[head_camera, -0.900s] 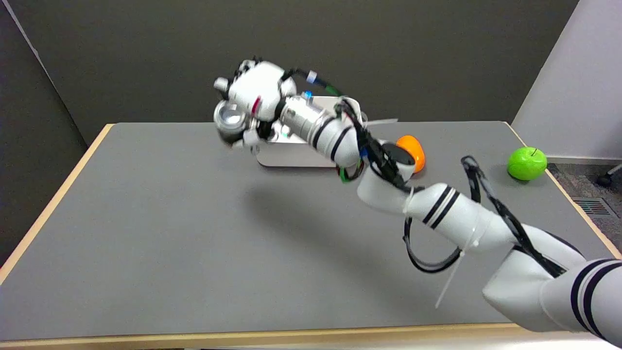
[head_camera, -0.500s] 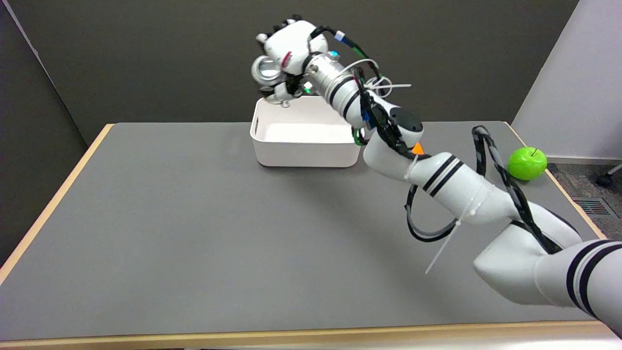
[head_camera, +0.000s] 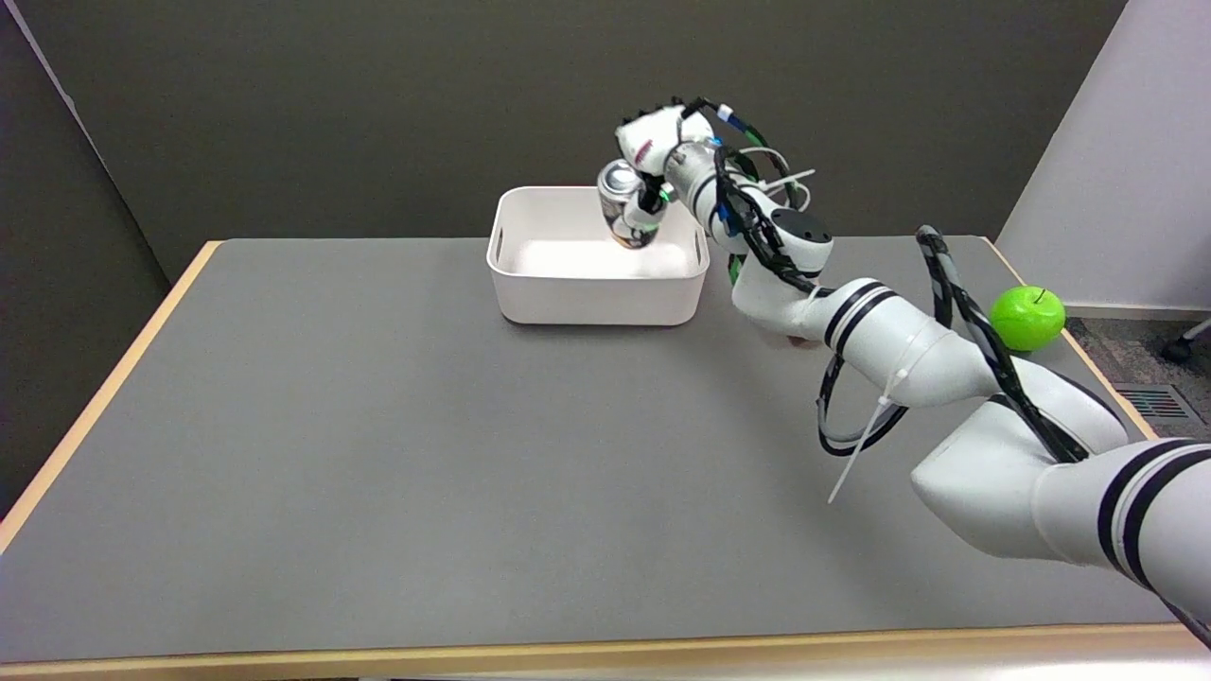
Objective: Place the black can into the white box.
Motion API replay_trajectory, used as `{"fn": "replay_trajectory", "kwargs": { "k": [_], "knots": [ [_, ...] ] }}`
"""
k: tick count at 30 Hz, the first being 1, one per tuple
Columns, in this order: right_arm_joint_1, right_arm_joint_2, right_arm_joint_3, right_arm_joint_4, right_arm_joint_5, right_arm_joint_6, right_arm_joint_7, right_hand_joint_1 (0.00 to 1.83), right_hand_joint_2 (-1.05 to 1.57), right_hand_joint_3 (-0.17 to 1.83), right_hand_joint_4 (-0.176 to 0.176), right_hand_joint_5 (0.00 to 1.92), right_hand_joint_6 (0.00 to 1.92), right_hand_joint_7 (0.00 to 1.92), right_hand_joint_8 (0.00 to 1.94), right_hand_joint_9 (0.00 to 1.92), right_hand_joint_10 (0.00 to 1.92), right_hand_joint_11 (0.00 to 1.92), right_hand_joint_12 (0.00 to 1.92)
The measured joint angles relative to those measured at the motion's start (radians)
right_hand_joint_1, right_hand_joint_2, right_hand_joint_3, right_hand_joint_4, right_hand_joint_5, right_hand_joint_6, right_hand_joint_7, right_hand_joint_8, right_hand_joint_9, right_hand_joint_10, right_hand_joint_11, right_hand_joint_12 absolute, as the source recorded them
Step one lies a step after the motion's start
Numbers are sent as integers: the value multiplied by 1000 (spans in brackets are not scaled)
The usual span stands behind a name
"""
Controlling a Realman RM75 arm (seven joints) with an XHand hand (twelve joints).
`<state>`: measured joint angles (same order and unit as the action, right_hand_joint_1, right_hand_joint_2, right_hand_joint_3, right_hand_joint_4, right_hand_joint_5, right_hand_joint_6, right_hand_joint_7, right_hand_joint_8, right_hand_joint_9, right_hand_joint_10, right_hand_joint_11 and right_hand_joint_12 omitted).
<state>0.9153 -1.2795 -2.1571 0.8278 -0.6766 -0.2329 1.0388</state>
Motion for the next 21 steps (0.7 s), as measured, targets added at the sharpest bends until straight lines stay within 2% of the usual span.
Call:
{"fn": "replay_trajectory", "kwargs": {
  "k": [1, 2, 3, 5, 7, 9, 12, 13, 15, 17, 19, 20, 21],
  "knots": [
    [2, 0, 0, -15, 1, -3, 8, 1145, 1147, 246, -56, 592, 1623, 829, 1251, 646, 1183, 323, 1399],
    [2, 0, -1, -27, 3, -6, 15, 762, 851, 713, 24, 326, 877, 532, 746, 468, 949, 180, 1220],
    [3, 0, -1, -37, 5, -7, 21, 526, 668, 990, 71, 157, 414, 339, 432, 341, 792, 84, 1107],
    [5, 1, -2, -54, 13, -11, 32, 475, 625, 977, 66, 85, 287, 235, 344, 202, 677, 15, 1069],
    [5, 2, -2, -64, 23, -12, 42, 327, 516, 931, 56, 4, 141, 40, 201, 10, 510, -1, 966],
    [5, 2, -4, -69, 33, -9, 51, 234, 477, 895, 18, -1, -1, -1, 50, -1, 346, -1, 905],
    [5, 3, -4, -70, 45, 1, 65, 250, 474, 849, 23, -1, -1, -1, 25, -1, 288, -1, 933],
    [5, 4, -5, -68, 48, 5, 70, 231, 453, 850, 15, -1, -1, -1, 5, -1, 179, -1, 871],
    [1, 7, -4, -59, 55, 13, 84, 228, 448, 851, 11, -1, -1, -1, -1, -1, 98, -1, 816],
    [-8, 11, 2, -41, 61, 22, 104, 216, 477, 857, 18, -1, -1, -1, -1, -1, 24, -1, 636],
    [-17, 15, 10, -26, 63, 28, 121, 199, 516, 869, 19, -1, -1, -1, -1, -1, -1, -1, 439],
    [-29, 20, 22, -10, 66, 35, 141, 187, 574, 873, 14, -1, 30, 19, 34, 17, 77, -1, 438],
    [-37, 24, 30, 1, 68, 39, 154, 172, 693, 866, 0, -1, 119, 77, 133, 70, 298, -1, 644]
  ]
}}
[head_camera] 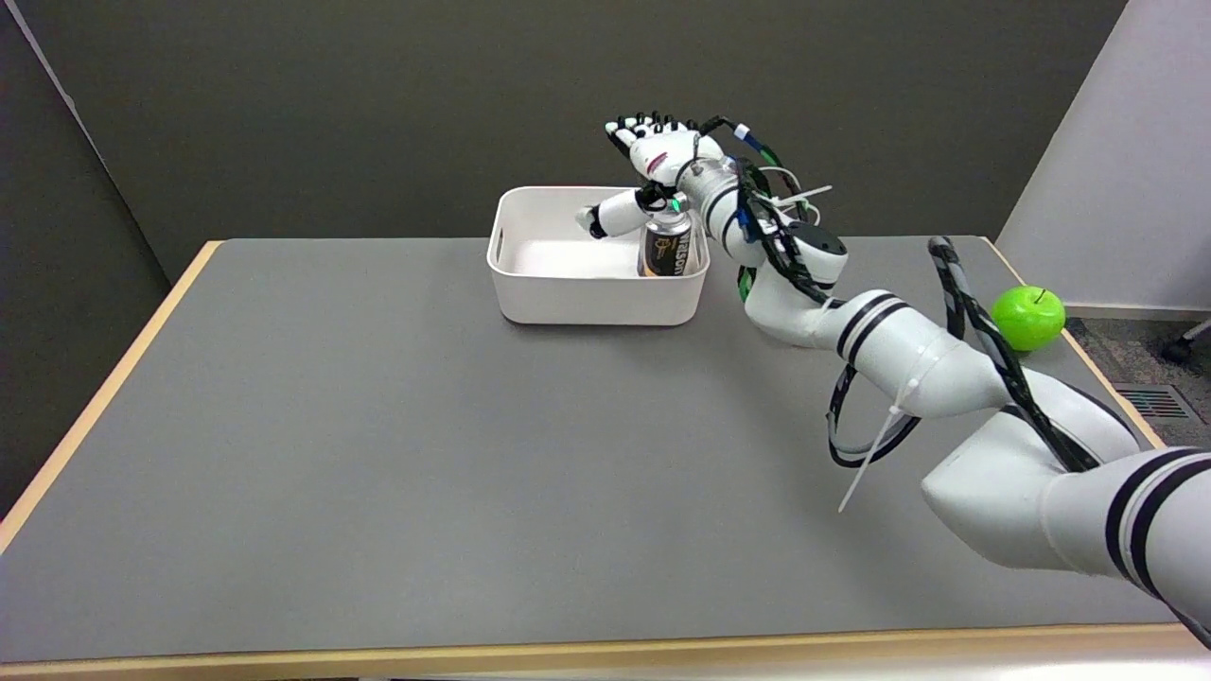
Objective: Place the black can into the white box.
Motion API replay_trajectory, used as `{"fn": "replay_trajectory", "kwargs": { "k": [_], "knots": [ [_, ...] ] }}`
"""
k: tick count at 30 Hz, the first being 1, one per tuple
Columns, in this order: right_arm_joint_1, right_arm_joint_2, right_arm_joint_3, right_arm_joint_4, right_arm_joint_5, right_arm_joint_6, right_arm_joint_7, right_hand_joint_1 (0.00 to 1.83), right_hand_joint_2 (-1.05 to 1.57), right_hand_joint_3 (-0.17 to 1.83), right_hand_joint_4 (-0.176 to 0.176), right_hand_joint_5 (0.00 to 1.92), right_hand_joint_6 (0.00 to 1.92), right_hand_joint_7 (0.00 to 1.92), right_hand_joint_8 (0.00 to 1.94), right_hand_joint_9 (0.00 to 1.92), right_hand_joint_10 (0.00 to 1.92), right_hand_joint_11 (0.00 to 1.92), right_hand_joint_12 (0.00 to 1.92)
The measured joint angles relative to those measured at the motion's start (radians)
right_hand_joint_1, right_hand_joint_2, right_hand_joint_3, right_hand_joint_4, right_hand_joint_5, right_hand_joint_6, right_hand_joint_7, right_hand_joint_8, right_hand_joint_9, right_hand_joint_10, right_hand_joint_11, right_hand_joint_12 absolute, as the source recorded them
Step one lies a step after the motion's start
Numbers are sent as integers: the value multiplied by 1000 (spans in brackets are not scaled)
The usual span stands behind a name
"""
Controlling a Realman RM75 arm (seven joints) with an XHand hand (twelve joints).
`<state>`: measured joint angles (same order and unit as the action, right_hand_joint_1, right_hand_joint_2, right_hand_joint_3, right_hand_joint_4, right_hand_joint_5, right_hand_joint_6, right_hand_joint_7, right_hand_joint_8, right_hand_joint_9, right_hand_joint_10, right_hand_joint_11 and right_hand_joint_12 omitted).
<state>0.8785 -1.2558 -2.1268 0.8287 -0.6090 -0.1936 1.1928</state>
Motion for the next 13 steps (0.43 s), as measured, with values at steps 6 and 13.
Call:
{"fn": "replay_trajectory", "kwargs": {
  "k": [6, 13],
  "knots": [
    [-81, 28, 101, 85, 11, 62, 97, 367, 855, 961, -49, 244, 744, 451, 599, 427, 953, 18, 1265],
    [-225, 62, 264, 176, 100, 158, 210, 452, 839, 949, -25, 296, 859, 511, 615, 459, 981, 91, 1296]
  ]
}}
